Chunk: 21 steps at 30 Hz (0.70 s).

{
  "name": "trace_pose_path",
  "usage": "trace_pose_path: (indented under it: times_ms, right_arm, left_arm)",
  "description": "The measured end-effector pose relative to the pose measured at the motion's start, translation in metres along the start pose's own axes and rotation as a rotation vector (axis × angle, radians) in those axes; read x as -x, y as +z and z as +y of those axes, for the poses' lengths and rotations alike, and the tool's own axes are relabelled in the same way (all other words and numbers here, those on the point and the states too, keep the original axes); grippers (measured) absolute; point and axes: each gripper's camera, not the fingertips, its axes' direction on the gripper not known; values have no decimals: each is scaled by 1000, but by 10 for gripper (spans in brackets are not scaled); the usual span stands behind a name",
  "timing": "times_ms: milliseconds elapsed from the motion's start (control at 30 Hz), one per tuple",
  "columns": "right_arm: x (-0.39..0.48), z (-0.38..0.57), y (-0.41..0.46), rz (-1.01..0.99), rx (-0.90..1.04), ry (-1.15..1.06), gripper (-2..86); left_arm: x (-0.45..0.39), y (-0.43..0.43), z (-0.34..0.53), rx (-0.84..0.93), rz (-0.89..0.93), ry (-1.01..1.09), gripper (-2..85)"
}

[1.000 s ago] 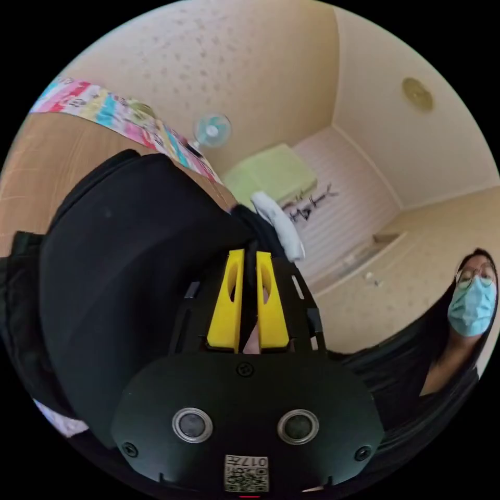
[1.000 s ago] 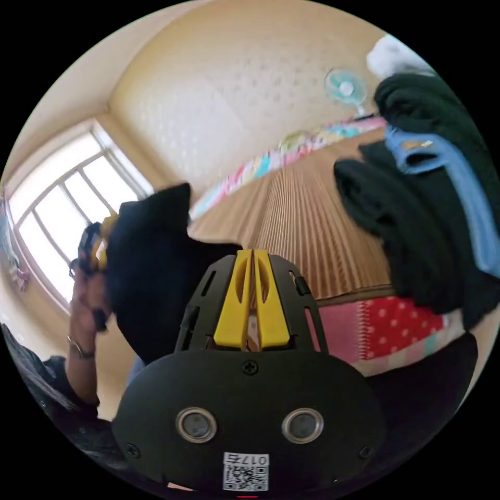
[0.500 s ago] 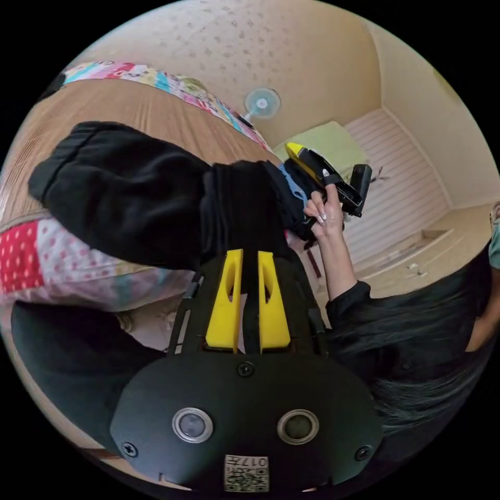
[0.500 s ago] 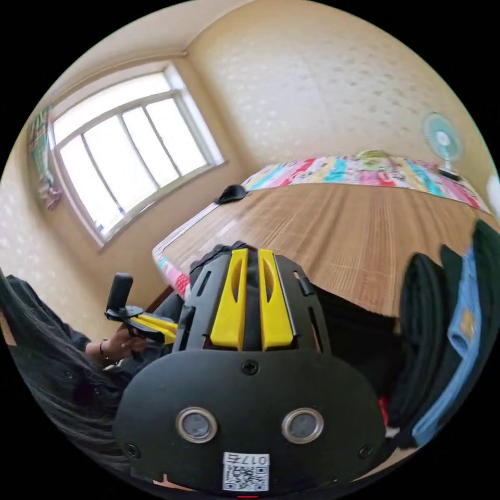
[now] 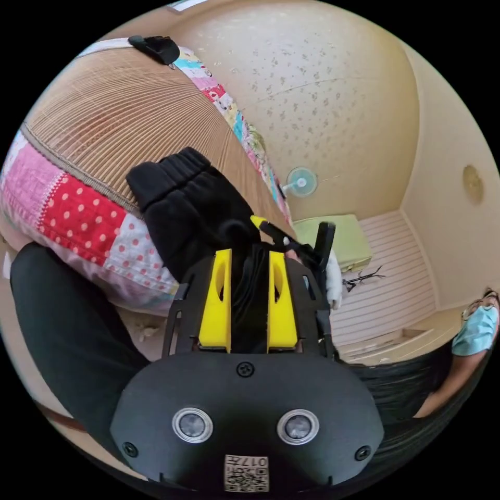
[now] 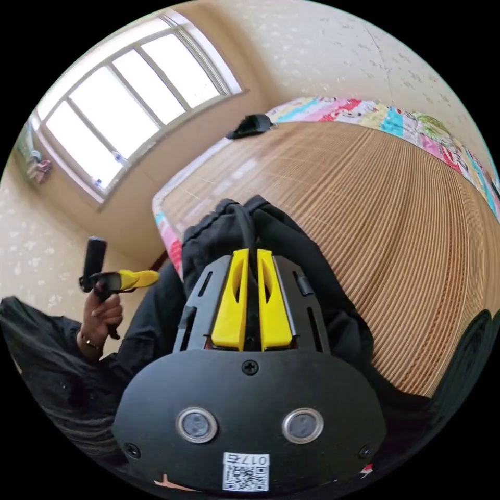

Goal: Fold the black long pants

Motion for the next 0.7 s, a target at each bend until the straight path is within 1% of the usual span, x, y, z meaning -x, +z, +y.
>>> trace_pose_path:
  times_ms: [33,100,133,200,233,267,333,367,400,433,467,500,533,567,600,633,667,700]
  right_arm:
    - [13,11,-13,-32,-37,-45,37]
    - [37,28,-31,-67,-90,-132,34]
    - [52,38,-40,-107,-111,-194,33]
    - [71,48,-40,-184,-67,-279,31]
    - [80,49,-33,-250,21,-336,30]
    - [85,49,-26,-298,112,-386,30]
    - [83,43,-27,-312,192,-439,27]
    - [73,33,-40,-317,177,-444,30]
    - [65,26,-49,-315,148,-424,33]
    - [42,10,-69,-280,74,-344,40]
    - [14,-6,-83,-182,17,-254,47]
    - [0,-13,-86,-113,2,-201,61]
    - [-29,-27,-83,27,14,-92,88]
    - [-57,-39,-68,121,91,2,112]
    - [-70,-44,-56,139,155,36,124]
    - [-90,-47,-28,128,321,84,114]
    - [-98,-42,-7,101,443,96,91]
    - [-97,-38,-8,151,434,101,73]
  left_arm:
    - [1,6,-3,-23,19,2,120]
    - [3,19,-7,-36,-34,-14,155]
    - [5,31,-11,-22,-51,-29,198]
    - [7,45,-10,-35,7,-11,217]
    - [8,52,-6,-54,28,4,204]
    - [12,59,0,-50,-15,-14,163]
    - [23,66,12,-45,-76,-70,81]
    - [30,65,22,-62,-70,-87,53]
    - [33,64,27,-69,-64,-92,52]
    - [37,61,36,-80,-42,-88,51]
    - [40,60,46,-85,-26,-83,51]
    - [42,60,51,-87,-22,-85,51]
    - [45,60,62,-92,-19,-92,50]
    - [47,60,73,-107,-24,-98,50]
    - [47,60,78,-116,-29,-98,50]
    - [45,60,87,-126,-40,-89,50]
    - [43,60,95,-133,-54,-76,50]
    - [41,59,98,-138,-59,-68,49]
